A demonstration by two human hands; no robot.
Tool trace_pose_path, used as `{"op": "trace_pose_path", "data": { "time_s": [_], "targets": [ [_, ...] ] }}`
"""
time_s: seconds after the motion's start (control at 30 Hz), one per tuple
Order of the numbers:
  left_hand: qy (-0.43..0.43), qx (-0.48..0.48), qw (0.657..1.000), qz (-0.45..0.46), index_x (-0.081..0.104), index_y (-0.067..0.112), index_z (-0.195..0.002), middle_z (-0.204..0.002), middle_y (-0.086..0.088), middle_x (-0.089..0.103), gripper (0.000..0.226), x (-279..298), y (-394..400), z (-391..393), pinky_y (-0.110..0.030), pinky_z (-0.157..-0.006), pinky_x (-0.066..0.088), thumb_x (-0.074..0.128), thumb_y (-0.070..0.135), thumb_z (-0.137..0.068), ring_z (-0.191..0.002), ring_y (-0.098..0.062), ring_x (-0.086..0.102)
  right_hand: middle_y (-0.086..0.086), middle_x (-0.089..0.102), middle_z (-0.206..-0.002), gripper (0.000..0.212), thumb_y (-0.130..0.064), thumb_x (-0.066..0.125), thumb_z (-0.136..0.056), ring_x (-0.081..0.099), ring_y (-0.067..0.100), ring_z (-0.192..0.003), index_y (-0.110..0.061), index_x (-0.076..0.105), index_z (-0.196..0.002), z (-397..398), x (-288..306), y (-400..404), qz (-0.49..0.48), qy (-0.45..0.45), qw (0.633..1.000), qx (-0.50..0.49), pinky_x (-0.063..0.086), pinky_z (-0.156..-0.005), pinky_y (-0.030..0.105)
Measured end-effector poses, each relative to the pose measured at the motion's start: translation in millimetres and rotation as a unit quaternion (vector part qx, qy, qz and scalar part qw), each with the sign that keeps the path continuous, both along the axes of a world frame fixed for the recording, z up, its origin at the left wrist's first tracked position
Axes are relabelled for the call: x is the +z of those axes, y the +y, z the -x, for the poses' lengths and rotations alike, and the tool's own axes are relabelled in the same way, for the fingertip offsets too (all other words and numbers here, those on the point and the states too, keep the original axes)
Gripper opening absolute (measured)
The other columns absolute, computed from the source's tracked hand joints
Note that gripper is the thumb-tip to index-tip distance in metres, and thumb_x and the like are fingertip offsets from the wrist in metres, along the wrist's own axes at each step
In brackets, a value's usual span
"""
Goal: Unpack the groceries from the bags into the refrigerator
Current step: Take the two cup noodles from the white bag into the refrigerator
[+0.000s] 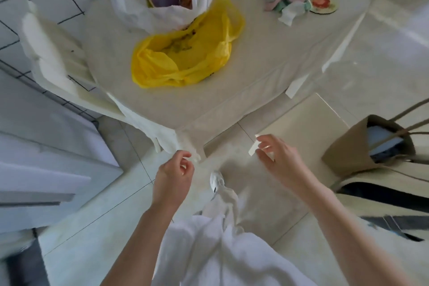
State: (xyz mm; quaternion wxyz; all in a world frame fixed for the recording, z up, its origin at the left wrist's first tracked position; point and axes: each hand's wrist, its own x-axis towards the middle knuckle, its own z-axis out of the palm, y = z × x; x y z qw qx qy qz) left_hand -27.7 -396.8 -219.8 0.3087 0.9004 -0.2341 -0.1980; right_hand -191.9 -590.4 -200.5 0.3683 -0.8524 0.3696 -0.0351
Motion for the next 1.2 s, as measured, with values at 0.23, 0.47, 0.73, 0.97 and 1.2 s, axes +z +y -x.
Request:
{"op": "trace_pose_path", "data": {
  "time_s": [0.23, 0.47, 0.73, 0.97, 1.2],
  "targets": [
    [0.006, 0.031, 0.999, -0.002, 0.062, 0.023, -0.108, -0.086, 0.006, 0.067, 0.017, -3.4, -63.5, -87.4, -0.032, -0.071, 0.054, 0.054, 0.020, -0.094, -0.079, -0.013, 0.064, 0.001, 0.064, -0.104, 0.025, -0.018, 0.058, -0.092, 0.061, 0.017, -0.095, -0.012, 0.058, -0.116, -100.9, 1.8, -61.5, 0.027, -0.017, 0.998, 0.057, 0.041, -0.079, 0.024],
    [-0.018, 0.034, 0.999, 0.022, 0.063, 0.018, -0.109, -0.089, 0.002, 0.068, 0.018, 4.6, -125.4, -169.5, -0.033, -0.072, 0.054, 0.058, 0.015, -0.092, -0.082, -0.017, 0.064, 0.002, 0.065, -0.108, 0.029, -0.021, 0.058, -0.092, 0.063, 0.019, -0.097, -0.012, 0.058, -0.120, -184.4, 2.9, -108.3, 0.032, -0.012, 0.995, 0.098, 0.045, -0.083, 0.028],
    [-0.009, 0.060, 0.998, 0.030, 0.064, 0.018, -0.109, -0.090, 0.001, 0.069, 0.017, -5.7, -174.2, -221.4, -0.026, -0.065, 0.050, 0.061, 0.018, -0.092, -0.078, -0.014, 0.062, -0.001, 0.062, -0.112, 0.029, -0.024, 0.056, -0.094, 0.059, 0.015, -0.099, -0.014, 0.056, -0.122, -252.0, -4.7, -150.5, 0.013, -0.002, 0.989, 0.150, 0.044, -0.085, 0.025],
    [-0.029, 0.085, 0.996, 0.016, 0.065, 0.019, -0.109, -0.088, 0.008, 0.067, 0.018, -6.6, -227.1, -275.2, -0.023, -0.062, 0.050, 0.059, 0.018, -0.092, -0.078, -0.011, 0.063, -0.001, 0.061, -0.112, 0.030, -0.026, 0.056, -0.094, 0.059, 0.014, -0.103, -0.015, 0.057, -0.122, -323.2, -6.5, -216.4, 0.012, -0.004, 0.978, 0.210, 0.043, -0.083, 0.022],
    [-0.042, 0.095, 0.995, -0.002, 0.064, 0.023, -0.108, -0.088, 0.010, 0.066, 0.018, 10.2, -314.4, -348.9, -0.030, -0.065, 0.052, 0.055, 0.021, -0.092, -0.082, -0.011, 0.063, 0.002, 0.062, -0.116, 0.031, -0.025, 0.056, -0.094, 0.061, 0.017, -0.106, -0.014, 0.057, -0.123, -414.4, 2.0, -310.8, 0.041, -0.003, 0.964, 0.263, 0.047, -0.087, 0.026]
  ]
}}
